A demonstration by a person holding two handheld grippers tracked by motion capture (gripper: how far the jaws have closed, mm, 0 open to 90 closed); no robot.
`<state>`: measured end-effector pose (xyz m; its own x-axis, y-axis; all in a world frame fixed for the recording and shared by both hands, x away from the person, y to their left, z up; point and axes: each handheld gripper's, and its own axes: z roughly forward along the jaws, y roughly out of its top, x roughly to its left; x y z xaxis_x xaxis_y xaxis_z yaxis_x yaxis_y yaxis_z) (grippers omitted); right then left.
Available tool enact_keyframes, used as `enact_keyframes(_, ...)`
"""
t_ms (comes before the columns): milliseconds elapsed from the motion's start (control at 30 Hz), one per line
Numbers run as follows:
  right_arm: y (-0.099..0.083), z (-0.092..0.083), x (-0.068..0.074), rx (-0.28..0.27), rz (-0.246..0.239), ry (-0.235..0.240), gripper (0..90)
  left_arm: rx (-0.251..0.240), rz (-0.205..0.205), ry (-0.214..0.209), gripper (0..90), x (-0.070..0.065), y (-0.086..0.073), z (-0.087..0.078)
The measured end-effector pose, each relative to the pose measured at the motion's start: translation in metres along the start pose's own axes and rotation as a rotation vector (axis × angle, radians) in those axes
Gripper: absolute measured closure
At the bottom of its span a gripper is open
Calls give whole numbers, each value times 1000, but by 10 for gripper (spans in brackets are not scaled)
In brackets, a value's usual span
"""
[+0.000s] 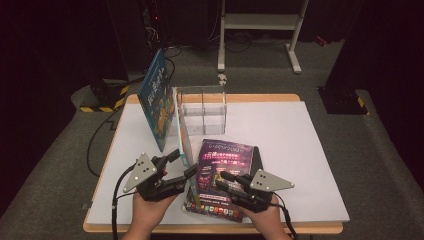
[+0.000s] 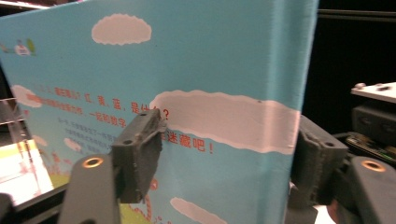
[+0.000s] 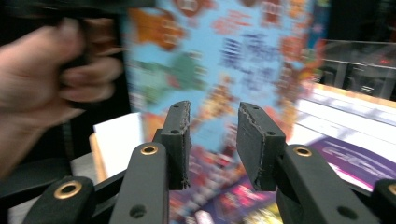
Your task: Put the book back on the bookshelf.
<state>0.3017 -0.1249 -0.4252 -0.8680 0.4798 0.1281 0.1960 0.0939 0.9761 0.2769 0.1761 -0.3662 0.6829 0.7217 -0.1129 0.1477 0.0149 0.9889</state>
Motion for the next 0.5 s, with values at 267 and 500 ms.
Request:
enact_keyframes(267, -5, -6, -29, -9, 50, -81, 632, 3, -4, 45, 451, 13, 3, -28)
enact_keyframes(500, -5, 4, -36, -1, 57, -94, 626, 4, -7, 154, 618, 25, 4, -60)
